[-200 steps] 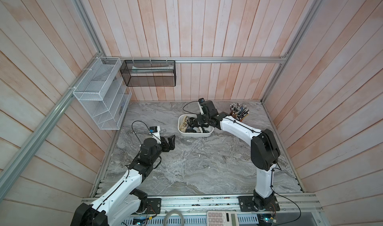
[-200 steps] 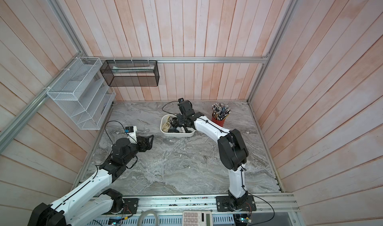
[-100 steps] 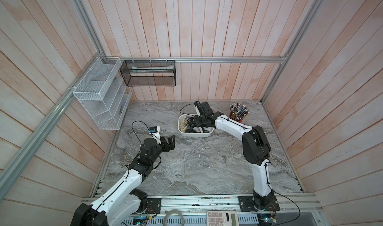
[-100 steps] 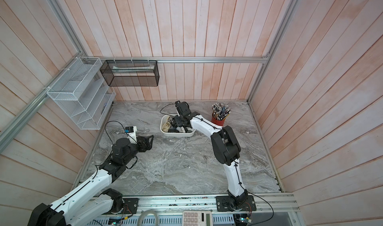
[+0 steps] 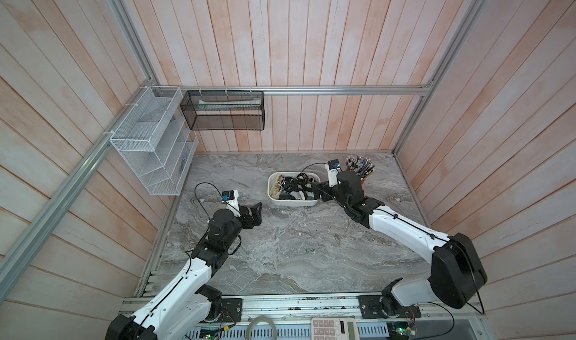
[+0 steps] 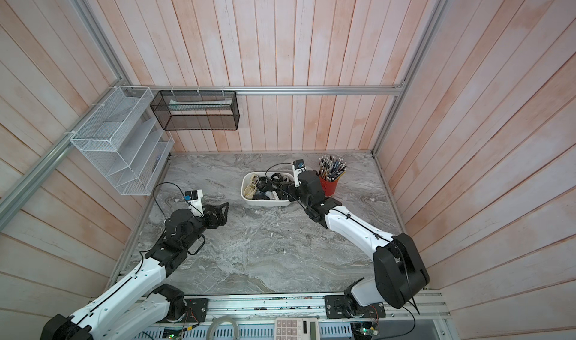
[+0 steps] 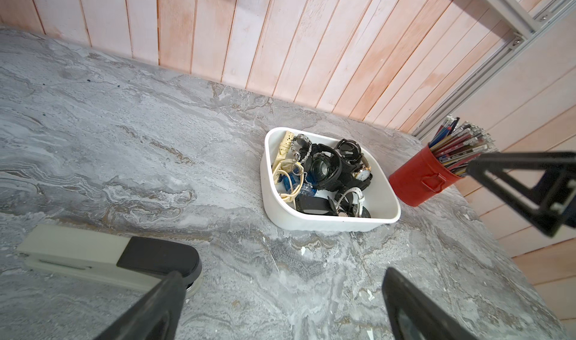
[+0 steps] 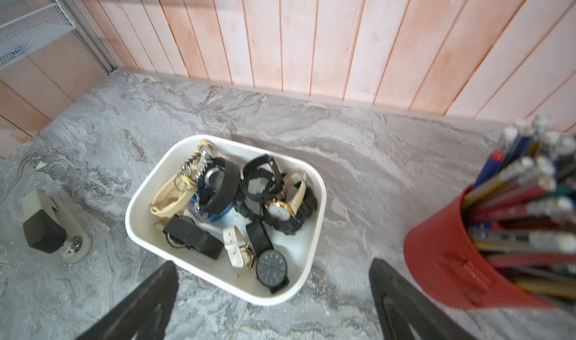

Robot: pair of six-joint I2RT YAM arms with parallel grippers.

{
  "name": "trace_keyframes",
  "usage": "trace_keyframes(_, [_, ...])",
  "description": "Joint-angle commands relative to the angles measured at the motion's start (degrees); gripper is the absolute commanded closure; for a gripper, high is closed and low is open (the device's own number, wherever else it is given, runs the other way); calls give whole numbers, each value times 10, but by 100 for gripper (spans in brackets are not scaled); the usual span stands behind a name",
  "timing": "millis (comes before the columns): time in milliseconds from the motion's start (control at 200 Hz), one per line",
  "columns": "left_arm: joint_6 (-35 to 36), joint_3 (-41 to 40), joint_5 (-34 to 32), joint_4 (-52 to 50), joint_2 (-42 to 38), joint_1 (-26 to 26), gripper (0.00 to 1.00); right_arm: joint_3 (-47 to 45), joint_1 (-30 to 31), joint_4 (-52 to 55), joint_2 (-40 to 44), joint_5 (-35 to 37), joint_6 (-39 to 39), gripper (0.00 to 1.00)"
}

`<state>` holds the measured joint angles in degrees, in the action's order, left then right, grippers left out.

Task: Put the watch into the storage box
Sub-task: Place the watch in the storage box, then reset both arms

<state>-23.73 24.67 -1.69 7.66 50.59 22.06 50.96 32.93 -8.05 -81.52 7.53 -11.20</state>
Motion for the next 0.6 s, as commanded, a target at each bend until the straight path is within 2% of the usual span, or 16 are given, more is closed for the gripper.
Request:
trace_keyframes(0, [11, 14, -11, 0, -12, -4, 0, -38, -3, -88, 20, 25, -21, 2])
trace_keyframes(225, [35, 7, -63, 0, -51, -4, 0, -101, -16, -85, 106, 144, 41, 2])
trace_keyframes(285, [44, 6, -117, -8, -60, -4, 0, -141, -29, -99, 145, 179, 60, 2])
trace_keyframes(385, [76, -21, -248, 23, -78, -4, 0, -231, -70, -157, 215, 239, 79, 2])
trace_keyframes(485, [147, -84, -319, 141, -75, -4, 0, -321, -104, -257, 245, 307, 118, 2])
trace_keyframes(595, [220, -173, -343, 358, -27, -11, 0, -376, -130, -345, 236, 310, 136, 2])
